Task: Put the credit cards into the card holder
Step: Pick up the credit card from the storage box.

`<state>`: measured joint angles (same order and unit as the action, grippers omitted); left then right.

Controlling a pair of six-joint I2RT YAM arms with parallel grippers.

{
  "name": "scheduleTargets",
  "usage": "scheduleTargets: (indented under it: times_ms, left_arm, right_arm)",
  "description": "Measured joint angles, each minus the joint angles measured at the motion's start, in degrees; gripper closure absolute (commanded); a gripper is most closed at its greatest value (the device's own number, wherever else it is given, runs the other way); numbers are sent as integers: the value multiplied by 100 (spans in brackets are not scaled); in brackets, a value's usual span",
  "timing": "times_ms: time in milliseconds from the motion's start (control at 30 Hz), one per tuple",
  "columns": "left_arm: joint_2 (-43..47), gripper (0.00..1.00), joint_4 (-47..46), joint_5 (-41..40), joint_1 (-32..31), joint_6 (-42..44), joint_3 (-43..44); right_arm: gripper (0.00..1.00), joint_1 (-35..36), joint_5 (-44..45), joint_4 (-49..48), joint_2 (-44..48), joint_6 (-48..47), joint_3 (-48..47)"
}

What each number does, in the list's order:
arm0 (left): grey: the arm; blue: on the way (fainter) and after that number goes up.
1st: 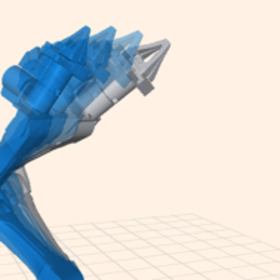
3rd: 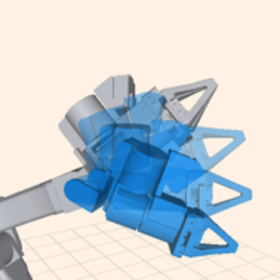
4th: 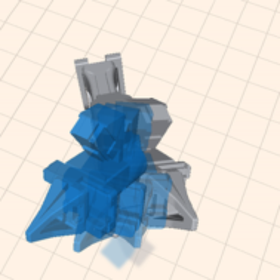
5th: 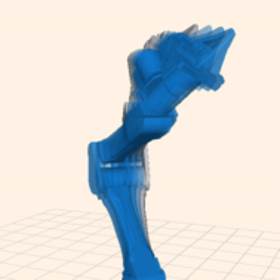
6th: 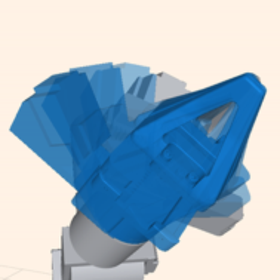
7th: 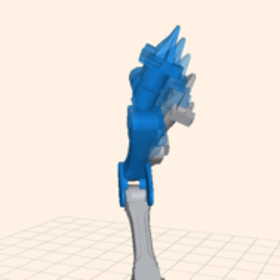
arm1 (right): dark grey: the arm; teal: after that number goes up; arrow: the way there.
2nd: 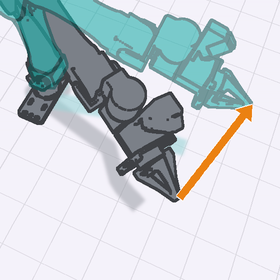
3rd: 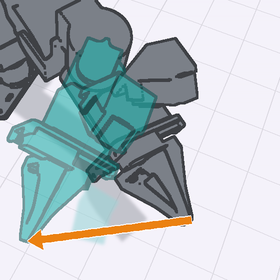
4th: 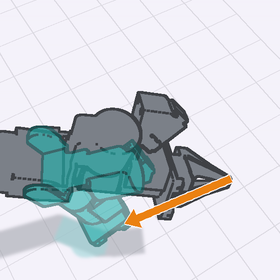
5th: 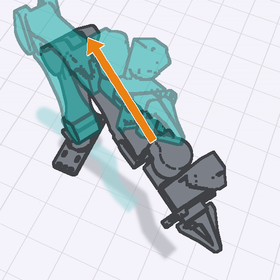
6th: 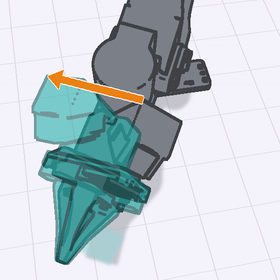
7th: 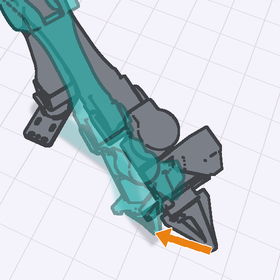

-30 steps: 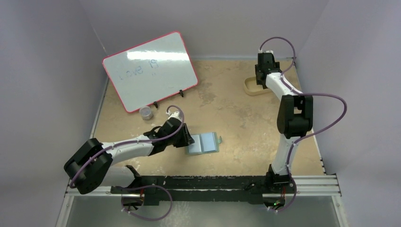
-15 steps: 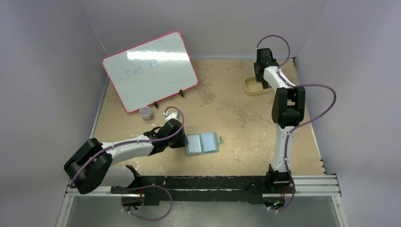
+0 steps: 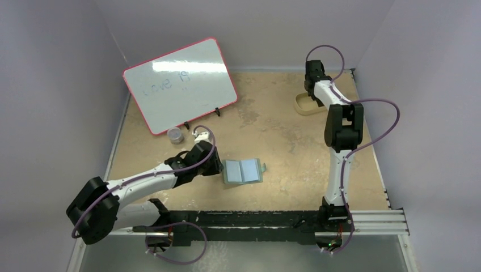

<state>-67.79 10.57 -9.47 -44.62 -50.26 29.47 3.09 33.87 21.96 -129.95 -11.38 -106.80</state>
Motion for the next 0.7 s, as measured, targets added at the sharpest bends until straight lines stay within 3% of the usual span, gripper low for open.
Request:
scheduleTargets:
  times_ms: [267,467,700]
  left_arm:
    - [466,69,361,-4,0,-4,297]
    - [485,69,673,-107,0,26,577]
    - [485,69,863,-216,0,59,905]
  right_arm:
    - [87,0,9,13,22,-28,0]
    - [94,0,-107,153,61,35,-109]
    - [100,2,-868,601,413,439,-258]
